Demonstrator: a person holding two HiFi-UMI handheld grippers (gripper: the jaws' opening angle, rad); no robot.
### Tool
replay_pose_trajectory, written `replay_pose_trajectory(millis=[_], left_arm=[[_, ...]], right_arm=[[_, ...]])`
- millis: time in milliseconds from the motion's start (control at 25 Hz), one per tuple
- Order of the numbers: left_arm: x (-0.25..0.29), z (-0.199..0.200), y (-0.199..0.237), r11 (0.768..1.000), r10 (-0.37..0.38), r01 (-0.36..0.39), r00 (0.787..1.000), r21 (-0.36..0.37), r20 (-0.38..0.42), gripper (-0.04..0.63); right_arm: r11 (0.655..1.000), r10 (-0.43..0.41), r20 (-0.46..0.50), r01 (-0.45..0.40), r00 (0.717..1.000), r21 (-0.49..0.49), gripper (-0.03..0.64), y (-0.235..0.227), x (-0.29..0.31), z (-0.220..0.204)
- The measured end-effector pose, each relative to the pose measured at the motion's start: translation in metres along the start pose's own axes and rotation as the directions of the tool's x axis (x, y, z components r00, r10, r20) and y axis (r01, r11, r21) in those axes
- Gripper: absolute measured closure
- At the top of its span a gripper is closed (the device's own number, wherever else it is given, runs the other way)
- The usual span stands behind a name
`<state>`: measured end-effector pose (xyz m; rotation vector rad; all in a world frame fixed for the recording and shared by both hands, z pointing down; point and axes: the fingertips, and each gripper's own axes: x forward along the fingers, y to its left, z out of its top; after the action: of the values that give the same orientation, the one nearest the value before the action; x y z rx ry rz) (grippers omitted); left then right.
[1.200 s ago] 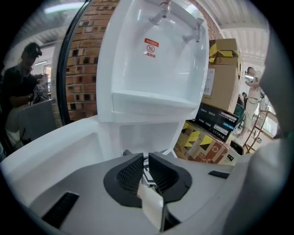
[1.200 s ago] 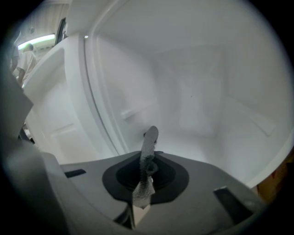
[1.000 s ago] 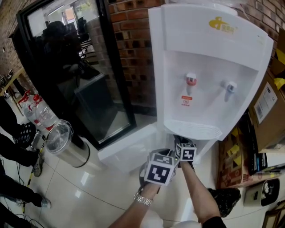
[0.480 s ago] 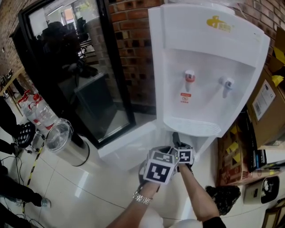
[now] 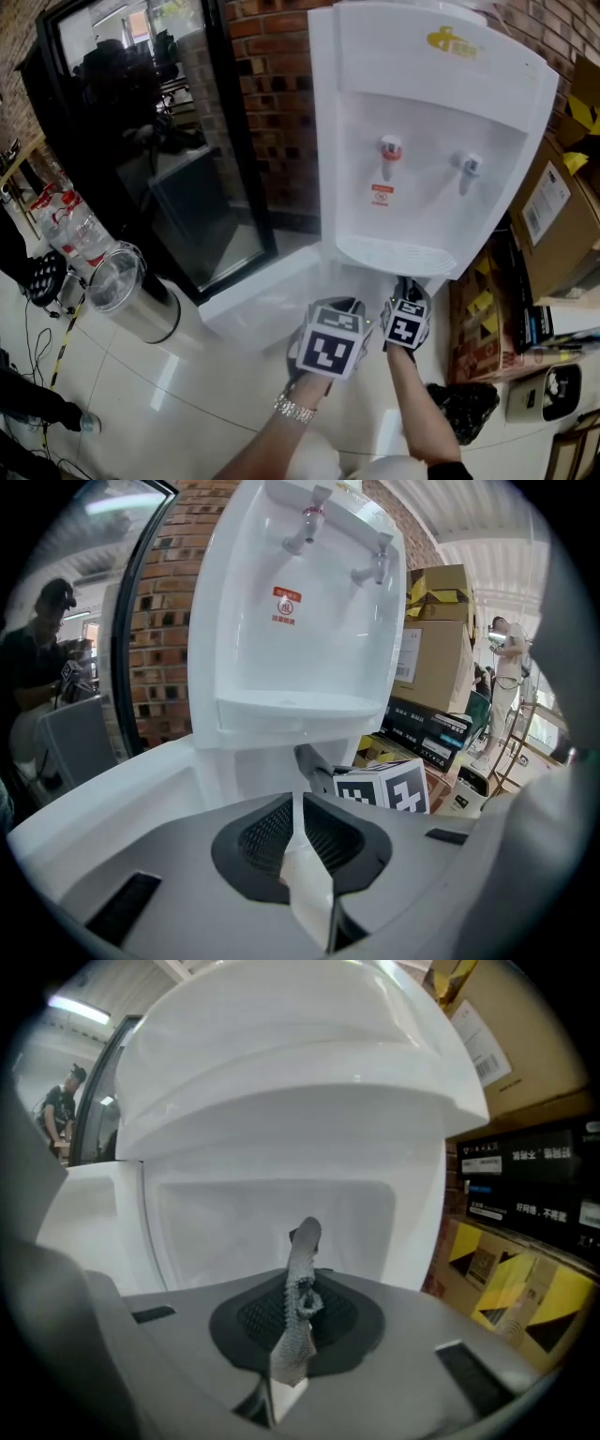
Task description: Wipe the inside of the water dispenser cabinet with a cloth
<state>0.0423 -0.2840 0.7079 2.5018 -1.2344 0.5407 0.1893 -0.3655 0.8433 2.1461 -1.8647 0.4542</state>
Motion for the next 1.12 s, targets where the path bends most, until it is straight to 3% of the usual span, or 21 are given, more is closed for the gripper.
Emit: replay_pose_trajectory(millis=[240, 440, 560, 640, 760, 840, 960, 1120], left_arm=[[-0.002, 0.001, -0.005, 1.0, -0.007, 0.007, 1.0, -0.005, 0.002, 0.558], [-0.005, 0.005, -0.011, 1.0, -0.016, 0.016, 1.0, 0.003, 0.011, 0.558], [-0.007, 0.007, -0.016, 1.0, -0.027, 0.027, 1.0, 0.009, 0.016, 0.558], [-0.009, 0.008, -0.017, 1.0, -0.03, 0.029, 0.999, 0.01, 0.021, 0.558], [-0.011, 0.008, -0.016, 1.0, -0.027, 0.027, 0.999, 0.007, 0.023, 0.558], [-0.011, 0.008, -0.017, 1.0, -0.03, 0.03, 0.999, 0.0, 0.026, 0.558], [-0.011, 0.01, -0.021, 0.999, -0.038, 0.038, 0.999, -0.004, 0.03, 0.558], [-0.011, 0.009, -0.023, 0.999, -0.037, 0.037, 0.999, 0.003, 0.028, 0.558]], right_arm=[[0.998, -0.005, -0.121, 0.012, 0.993, 0.061, 0.595, -0.021, 0.01, -0.042], [0.992, 0.048, -0.306, -0.008, 0.951, 0.13, 0.595, -0.014, 0.02, -0.12], [0.992, 0.063, -0.351, -0.019, 0.934, 0.127, 0.595, -0.011, 0.016, -0.135], [0.992, 0.075, -0.295, -0.042, 0.952, 0.116, 0.595, -0.006, 0.013, -0.111], [0.997, 0.059, -0.112, -0.053, 0.992, 0.055, 0.595, 0.0, -0.002, -0.042], [0.999, 0.029, -0.029, -0.028, 0.999, 0.021, 0.595, -0.003, -0.013, -0.009], [0.999, -0.026, -0.025, 0.026, 0.999, 0.022, 0.595, -0.021, -0.01, -0.005], [0.997, -0.062, -0.087, 0.065, 0.994, 0.031, 0.595, -0.045, -0.006, -0.029]])
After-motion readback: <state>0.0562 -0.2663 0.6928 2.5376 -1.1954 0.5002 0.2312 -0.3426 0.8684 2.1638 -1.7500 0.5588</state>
